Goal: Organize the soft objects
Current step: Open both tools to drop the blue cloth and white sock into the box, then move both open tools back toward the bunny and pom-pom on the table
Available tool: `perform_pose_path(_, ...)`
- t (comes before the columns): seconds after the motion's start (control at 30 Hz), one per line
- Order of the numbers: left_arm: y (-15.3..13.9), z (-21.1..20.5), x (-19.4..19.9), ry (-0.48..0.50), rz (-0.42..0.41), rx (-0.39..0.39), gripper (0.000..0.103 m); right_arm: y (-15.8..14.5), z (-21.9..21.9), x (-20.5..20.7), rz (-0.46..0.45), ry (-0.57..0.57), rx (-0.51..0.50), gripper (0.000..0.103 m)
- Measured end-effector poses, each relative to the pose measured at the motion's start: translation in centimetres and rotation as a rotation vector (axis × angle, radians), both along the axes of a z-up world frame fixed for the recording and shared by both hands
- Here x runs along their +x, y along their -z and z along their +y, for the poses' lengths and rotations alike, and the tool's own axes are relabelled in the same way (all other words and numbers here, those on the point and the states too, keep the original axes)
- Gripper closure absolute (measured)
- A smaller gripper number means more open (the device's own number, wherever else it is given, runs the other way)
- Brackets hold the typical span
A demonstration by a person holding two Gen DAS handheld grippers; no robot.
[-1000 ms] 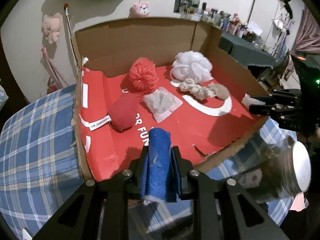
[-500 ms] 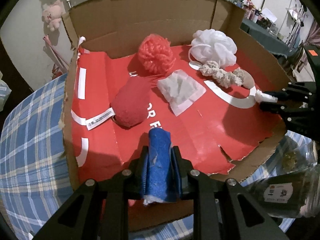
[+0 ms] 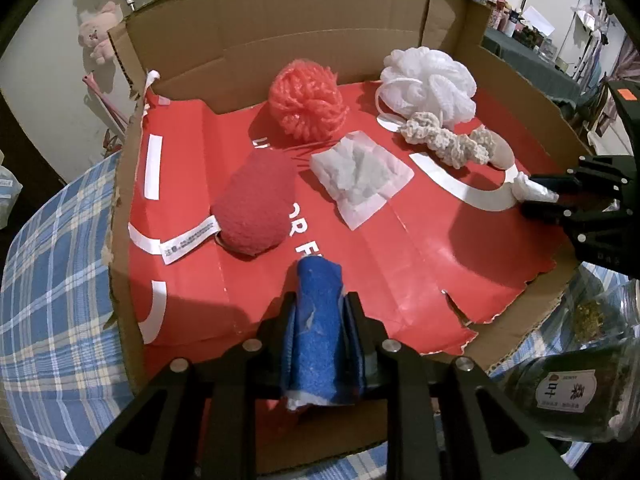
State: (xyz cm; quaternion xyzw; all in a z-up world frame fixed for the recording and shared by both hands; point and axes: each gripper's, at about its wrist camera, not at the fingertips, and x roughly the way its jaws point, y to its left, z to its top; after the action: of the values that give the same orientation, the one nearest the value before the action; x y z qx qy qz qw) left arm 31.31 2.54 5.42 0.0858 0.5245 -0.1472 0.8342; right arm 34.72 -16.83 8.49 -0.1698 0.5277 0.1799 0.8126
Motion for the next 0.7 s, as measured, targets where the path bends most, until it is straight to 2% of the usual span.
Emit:
perform_pose_path(0.07, 0.0, 0.0, 0.0, 0.001, 0.001, -0.002, 0.078, 0.0, 0.1, 0.0, 0.001, -0.003, 0.003, 0.066)
perform_pose_path(0.1, 0.0, 0.0, 0.0, 0.002, 0.0, -0.004, 0.076, 0.1, 0.1, 0.1, 0.004, -0.005, 0.008, 0.057)
perform_pose_path(0.13, 0.0, 0.0, 0.0, 0.003, -0.001, -0.008, 0.073, 0.0, 0.2, 0.1, 0.006, -0.01, 0.02, 0.052)
perform_pose_path(0.17, -0.2, 0.0, -0.1, 0.004, -0.006, -0.013, 0.071, 0.0, 0.3, 0.0, 0.006, -0.016, 0.026, 0.051)
perform_pose_path(0.23, -0.7, -0.1, -0.4, 0.006, -0.027, -0.028, 0.059, -0.3, 0.8, -0.2, -0.013, -0.023, 0.011, 0.046)
perform_pose_path(0.37, -2.4, 0.0, -1.6, 0.011, -0.084, -0.05, 0.049, -1.2, 0.8, -0.4, -0.031, -0.013, 0.028, 0.045)
perform_pose_path(0.5, -4.5, 0.2, -3.4, 0.006, -0.146, -0.084, 0.04, -2.6, 0.4, -1.1, -0.067, 0.009, 0.054, 0.036)
perform_pose_path(0.7, -7.6, -0.1, -6.1, -0.016, -0.246, -0.125, 0.029, -5.4, -0.4, -3.4, -0.132, 0.038, 0.113, 0.035)
